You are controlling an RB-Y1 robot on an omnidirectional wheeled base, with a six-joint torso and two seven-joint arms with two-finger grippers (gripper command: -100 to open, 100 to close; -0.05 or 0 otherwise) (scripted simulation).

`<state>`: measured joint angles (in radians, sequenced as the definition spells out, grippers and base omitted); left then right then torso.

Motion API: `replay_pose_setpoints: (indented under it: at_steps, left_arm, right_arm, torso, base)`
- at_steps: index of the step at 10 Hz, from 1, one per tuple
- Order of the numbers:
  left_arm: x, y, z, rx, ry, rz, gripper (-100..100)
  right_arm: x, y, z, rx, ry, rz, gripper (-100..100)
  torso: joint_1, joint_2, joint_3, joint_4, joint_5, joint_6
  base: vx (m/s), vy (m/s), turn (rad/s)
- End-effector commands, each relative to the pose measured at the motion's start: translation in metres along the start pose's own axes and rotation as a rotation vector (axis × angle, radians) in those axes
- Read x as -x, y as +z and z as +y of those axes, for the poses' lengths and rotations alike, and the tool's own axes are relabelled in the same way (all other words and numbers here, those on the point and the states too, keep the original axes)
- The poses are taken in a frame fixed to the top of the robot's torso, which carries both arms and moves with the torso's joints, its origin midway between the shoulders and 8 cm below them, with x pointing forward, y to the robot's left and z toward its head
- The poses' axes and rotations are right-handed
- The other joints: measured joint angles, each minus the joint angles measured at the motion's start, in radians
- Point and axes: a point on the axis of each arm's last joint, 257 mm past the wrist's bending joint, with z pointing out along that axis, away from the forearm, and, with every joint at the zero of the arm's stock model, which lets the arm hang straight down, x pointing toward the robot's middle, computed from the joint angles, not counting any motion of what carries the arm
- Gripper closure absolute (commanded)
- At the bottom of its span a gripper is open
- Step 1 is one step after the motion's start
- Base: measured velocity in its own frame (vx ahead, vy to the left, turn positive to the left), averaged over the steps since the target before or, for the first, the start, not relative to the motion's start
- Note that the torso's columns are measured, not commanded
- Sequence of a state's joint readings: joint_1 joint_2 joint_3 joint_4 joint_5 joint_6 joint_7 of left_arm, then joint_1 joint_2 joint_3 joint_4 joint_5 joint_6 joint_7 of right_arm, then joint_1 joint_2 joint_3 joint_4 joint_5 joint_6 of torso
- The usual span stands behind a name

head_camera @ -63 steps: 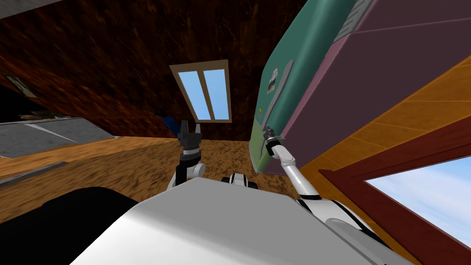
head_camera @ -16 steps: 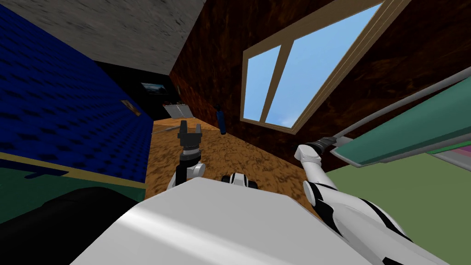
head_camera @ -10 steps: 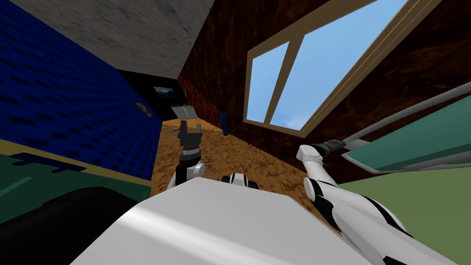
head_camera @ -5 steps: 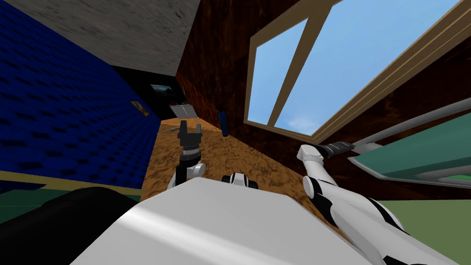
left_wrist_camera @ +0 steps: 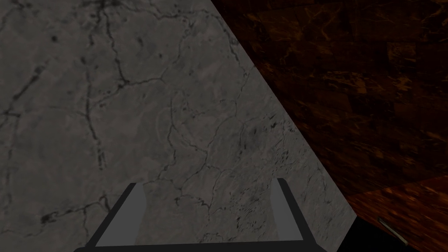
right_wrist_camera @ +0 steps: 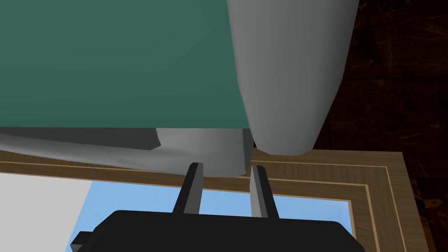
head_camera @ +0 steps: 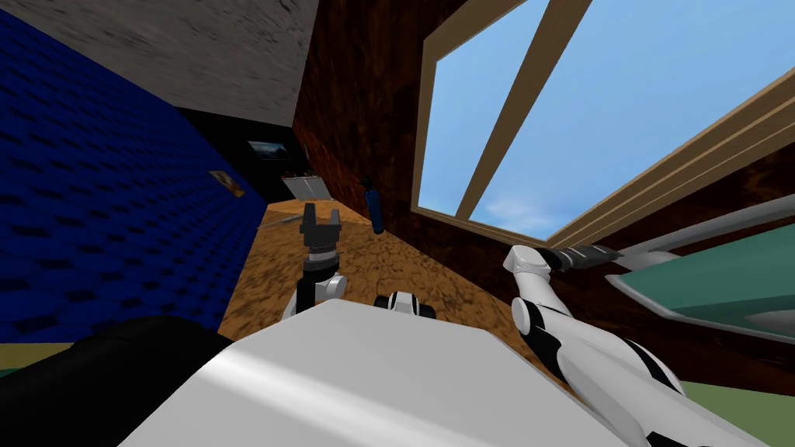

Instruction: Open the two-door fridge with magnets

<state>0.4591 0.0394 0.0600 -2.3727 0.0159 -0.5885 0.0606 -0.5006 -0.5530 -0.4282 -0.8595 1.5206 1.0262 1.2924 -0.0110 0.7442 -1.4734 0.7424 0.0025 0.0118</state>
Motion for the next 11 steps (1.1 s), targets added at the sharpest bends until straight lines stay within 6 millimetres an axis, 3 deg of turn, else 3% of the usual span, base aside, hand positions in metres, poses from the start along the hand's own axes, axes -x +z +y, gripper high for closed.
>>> replay_pose_setpoints:
  at_steps: [1,7,8,9,11]
  left_arm:
    - [0.0,0.0,0.0,0.0,0.0,0.0,0]
    - [0.0,0.0,0.0,0.0,0.0,0.0,0]
    - [0.0,0.0,0.0,0.0,0.0,0.0,0]
    - [0.0,0.0,0.0,0.0,0.0,0.0,0]
    - [0.0,0.0,0.0,0.0,0.0,0.0,0]
  right_arm:
    - [0.011,0.005,-0.016,-0.003,-0.001,0.001,-100]
    - [0.033,0.015,-0.055,-0.009,-0.001,0.003,-100]
    - [0.029,0.011,-0.043,0.006,-0.009,0.003,-100]
    - [0.029,0.011,-0.042,0.009,-0.013,0.002,0]
    - [0.027,0.01,-0.038,0.015,-0.017,0.004,0]
  torso:
    - [0.005,0.007,0.005,0.0,-0.002,-0.006]
    - [0.016,-0.007,-0.004,-0.001,0.005,-0.012]
    - [0.019,-0.005,-0.003,0.0,0.007,-0.011]
    - [0.019,-0.003,-0.001,-0.001,0.005,-0.011]
    - [0.017,-0.003,-0.001,-0.002,0.002,-0.013]
  base:
    - [-0.03,0.003,0.027]
    - [-0.061,0.02,0.016]
    - [-0.001,-0.007,0.005]
    - [0.003,-0.006,-0.006]
    - [0.0,0.0,0.0]
